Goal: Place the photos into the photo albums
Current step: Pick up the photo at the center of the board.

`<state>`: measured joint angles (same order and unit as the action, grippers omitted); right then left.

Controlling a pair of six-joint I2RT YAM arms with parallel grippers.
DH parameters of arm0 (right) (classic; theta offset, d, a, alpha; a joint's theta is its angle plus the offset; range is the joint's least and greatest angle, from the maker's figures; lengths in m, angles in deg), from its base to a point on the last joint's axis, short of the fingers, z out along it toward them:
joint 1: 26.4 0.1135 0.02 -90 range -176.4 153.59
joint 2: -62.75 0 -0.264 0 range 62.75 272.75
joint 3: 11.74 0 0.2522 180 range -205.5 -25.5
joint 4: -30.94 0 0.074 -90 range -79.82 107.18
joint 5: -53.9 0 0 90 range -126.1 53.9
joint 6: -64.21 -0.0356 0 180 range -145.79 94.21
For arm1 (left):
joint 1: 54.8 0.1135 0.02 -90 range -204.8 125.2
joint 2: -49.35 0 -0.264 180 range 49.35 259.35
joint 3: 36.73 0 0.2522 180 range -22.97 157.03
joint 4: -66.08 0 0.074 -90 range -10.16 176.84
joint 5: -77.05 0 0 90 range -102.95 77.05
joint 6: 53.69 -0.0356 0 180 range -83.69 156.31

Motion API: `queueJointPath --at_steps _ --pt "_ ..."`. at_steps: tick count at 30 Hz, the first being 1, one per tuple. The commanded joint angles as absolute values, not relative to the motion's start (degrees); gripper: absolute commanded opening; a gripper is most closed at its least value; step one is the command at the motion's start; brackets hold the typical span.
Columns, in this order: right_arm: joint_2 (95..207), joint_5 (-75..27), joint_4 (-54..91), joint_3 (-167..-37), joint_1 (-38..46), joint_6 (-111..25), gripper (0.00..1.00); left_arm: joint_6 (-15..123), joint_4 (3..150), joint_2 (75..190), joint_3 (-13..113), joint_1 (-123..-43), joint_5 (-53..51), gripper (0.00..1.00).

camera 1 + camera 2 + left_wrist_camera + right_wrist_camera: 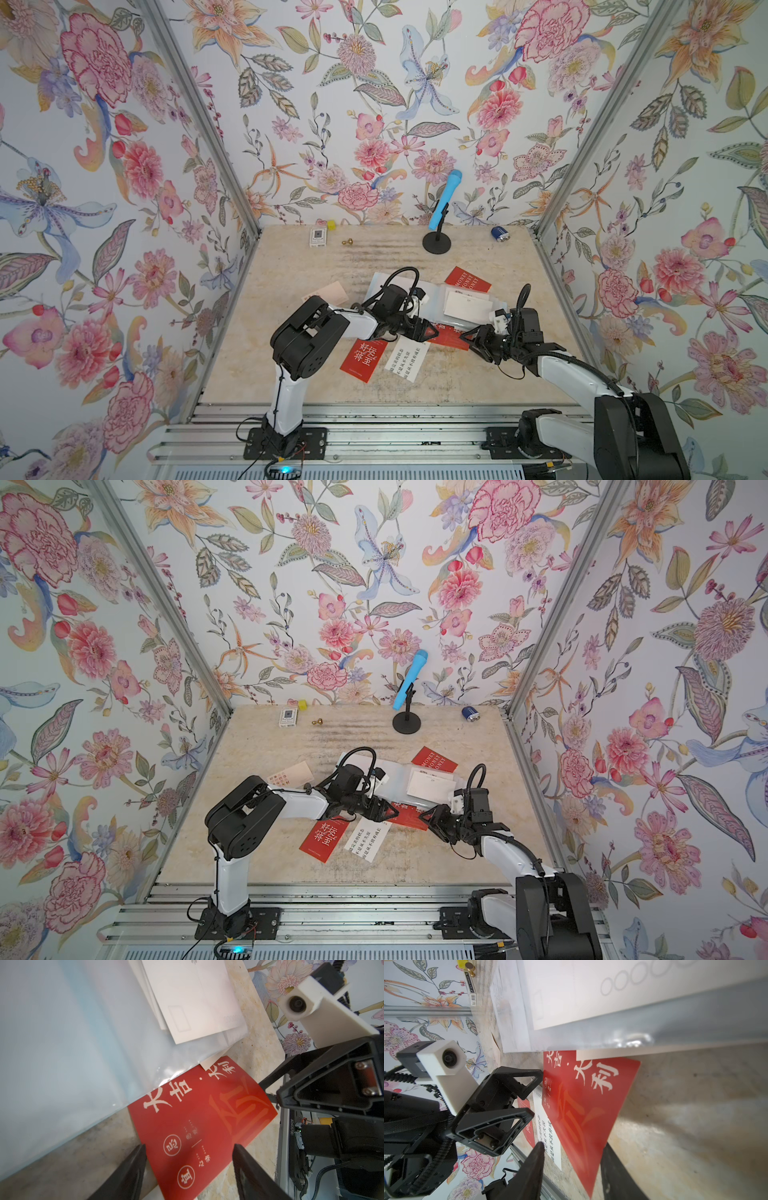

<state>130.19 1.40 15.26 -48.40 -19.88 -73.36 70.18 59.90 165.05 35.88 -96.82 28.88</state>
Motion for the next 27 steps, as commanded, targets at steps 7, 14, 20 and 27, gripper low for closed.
queueJointPath --at_steps 7,14,20,27 --pt "132.54 1.43 24.47 -45.86 -19.29 -77.12 0.41 72.87 63.59 166.04 31.00 -98.23 29.97 0.69" --pt "132.29 0.73 21.98 -46.16 -19.37 -75.75 0.29 72.87 64.27 165.44 31.08 -98.22 29.64 0.68" --pt "129.47 -1.03 16.06 -45.90 -19.68 -73.24 0.21 72.26 65.07 163.76 31.44 -98.22 28.91 0.68" --pt "125.86 -0.51 11.87 -45.10 -19.99 -72.41 0.08 71.24 67.06 162.71 33.14 -98.21 27.86 0.68"
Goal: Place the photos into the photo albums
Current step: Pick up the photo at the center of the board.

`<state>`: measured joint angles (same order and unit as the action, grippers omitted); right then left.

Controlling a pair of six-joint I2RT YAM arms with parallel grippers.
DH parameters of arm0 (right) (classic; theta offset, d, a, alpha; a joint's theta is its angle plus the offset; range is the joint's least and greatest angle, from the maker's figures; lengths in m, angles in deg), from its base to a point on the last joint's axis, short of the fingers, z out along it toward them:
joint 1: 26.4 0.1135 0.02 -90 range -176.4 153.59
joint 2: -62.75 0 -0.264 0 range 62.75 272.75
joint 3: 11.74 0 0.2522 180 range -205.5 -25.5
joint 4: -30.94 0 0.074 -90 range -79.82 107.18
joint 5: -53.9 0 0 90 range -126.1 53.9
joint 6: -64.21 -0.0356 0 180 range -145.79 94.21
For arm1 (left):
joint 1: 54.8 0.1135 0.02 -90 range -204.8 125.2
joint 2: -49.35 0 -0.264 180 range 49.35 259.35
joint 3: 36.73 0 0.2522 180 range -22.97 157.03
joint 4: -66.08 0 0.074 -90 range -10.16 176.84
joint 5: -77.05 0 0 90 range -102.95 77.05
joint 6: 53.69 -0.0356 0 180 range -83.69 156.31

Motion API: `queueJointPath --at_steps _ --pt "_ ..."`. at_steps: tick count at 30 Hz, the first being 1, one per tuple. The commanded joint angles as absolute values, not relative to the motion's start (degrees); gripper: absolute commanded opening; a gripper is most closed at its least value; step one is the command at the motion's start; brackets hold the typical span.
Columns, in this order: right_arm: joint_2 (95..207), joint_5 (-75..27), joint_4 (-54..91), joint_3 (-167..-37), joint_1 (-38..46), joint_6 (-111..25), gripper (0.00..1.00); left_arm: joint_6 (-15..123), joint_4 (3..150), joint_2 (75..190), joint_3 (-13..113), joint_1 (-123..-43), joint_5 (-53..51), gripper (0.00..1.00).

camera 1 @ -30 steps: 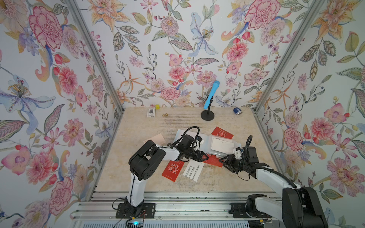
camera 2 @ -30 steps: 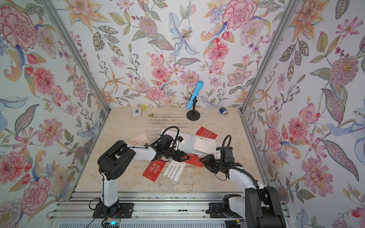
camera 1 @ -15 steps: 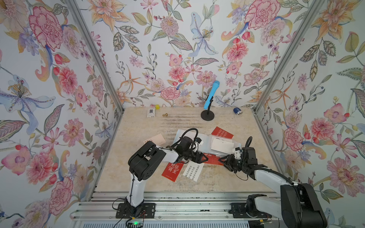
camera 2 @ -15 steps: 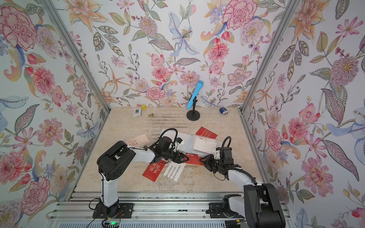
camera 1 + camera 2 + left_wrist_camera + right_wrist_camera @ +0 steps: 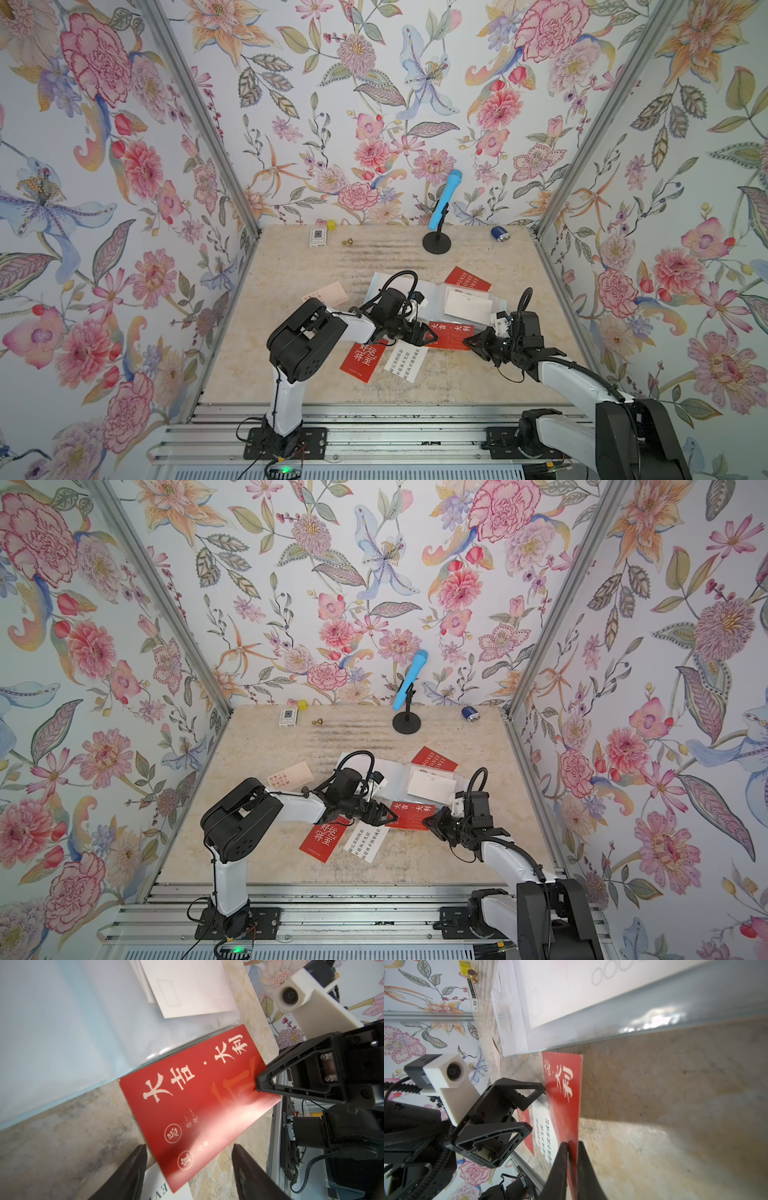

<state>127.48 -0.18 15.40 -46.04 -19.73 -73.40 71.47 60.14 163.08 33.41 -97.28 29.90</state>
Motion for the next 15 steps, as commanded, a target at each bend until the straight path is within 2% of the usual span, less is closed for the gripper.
queueJointPath --at_steps 1,6,15 --pt "125.40 -0.37 11.16 -45.18 -20.07 -72.16 0.07 71.02 67.49 162.64 33.47 -98.22 27.60 0.68" --pt "123.19 1.30 7.94 -45.81 -20.43 -71.20 0.01 70.76 68.36 160.72 33.83 -98.05 25.55 0.69" --pt "121.29 3.29 3.85 -48.28 -20.60 -68.79 0.00 72.22 64.77 154.28 29.97 -95.91 21.32 0.70"
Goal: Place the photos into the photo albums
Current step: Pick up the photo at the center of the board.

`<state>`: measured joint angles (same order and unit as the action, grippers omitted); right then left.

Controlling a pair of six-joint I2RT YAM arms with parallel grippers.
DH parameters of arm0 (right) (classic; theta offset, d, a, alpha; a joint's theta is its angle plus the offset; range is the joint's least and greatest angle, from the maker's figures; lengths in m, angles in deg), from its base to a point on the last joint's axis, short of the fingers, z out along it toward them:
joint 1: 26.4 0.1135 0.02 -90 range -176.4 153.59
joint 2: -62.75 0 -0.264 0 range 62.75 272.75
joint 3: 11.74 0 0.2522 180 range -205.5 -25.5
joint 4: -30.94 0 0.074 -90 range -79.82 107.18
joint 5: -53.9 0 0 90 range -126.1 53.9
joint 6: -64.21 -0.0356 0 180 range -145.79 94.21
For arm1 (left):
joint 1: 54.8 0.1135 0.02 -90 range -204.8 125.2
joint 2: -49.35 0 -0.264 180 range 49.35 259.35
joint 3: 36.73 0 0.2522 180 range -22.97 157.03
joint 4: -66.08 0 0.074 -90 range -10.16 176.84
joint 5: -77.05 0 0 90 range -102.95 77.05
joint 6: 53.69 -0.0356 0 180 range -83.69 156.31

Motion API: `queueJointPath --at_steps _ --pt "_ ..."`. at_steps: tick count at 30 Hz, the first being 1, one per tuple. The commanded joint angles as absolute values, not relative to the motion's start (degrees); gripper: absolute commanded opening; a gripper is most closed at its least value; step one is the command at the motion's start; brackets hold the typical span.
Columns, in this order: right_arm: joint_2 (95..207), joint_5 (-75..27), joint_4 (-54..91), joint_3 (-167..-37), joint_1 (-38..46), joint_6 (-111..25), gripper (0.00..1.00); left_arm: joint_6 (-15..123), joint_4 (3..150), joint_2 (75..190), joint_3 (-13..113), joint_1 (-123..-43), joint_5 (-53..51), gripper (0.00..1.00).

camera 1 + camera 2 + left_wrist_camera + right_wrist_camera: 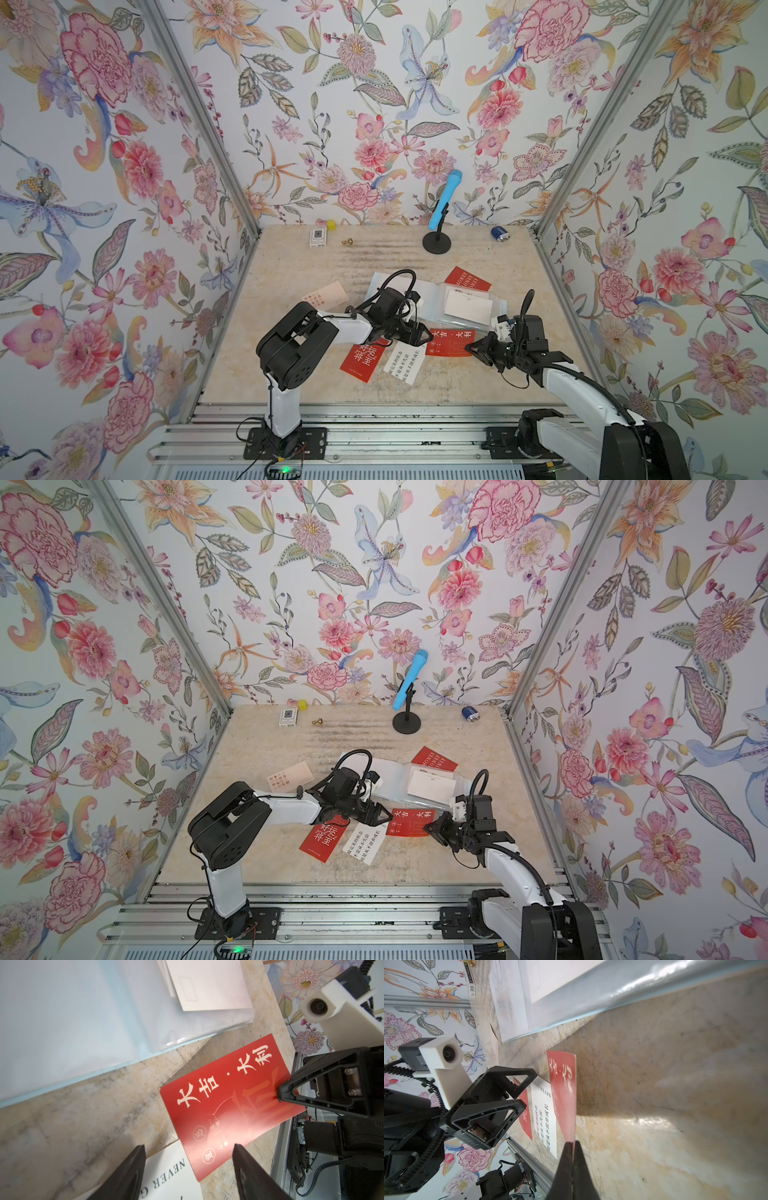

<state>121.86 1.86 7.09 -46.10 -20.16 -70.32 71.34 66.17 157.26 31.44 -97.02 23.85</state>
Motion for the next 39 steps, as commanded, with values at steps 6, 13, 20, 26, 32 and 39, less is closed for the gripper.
queueJointPath --at_steps 6,13,20,26,32,39 --pt "118.44 3.11 -1.09 -53.01 -20.61 -67.39 0.00 82.45 47.58 152.27 24.91 -92.62 27.34 0.70" --pt "117.16 3.88 -1.37 -57.60 -20.34 -66.60 0.00 81.49 45.13 152.45 25.78 -89.71 30.96 0.70" --pt "118.07 3.83 -1.37 -60.51 -20.25 -64.03 0.00 81.59 43.87 151.66 25.63 -87.15 31.79 0.70" --pt "120.58 2.32 -1.32 -63.50 -20.25 -62.12 0.00 81.45 44.30 149.53 24.81 -86.36 30.27 0.70" --pt "123.62 0.88 -1.11 -66.11 -20.16 -60.65 0.00 80.11 46.73 148.15 24.47 -84.67 28.87 0.70" --pt "126.43 -1.16 -0.71 -68.22 -20.16 -58.66 0.00 77.60 55.28 148.82 29.08 -80.36 22.32 0.71"
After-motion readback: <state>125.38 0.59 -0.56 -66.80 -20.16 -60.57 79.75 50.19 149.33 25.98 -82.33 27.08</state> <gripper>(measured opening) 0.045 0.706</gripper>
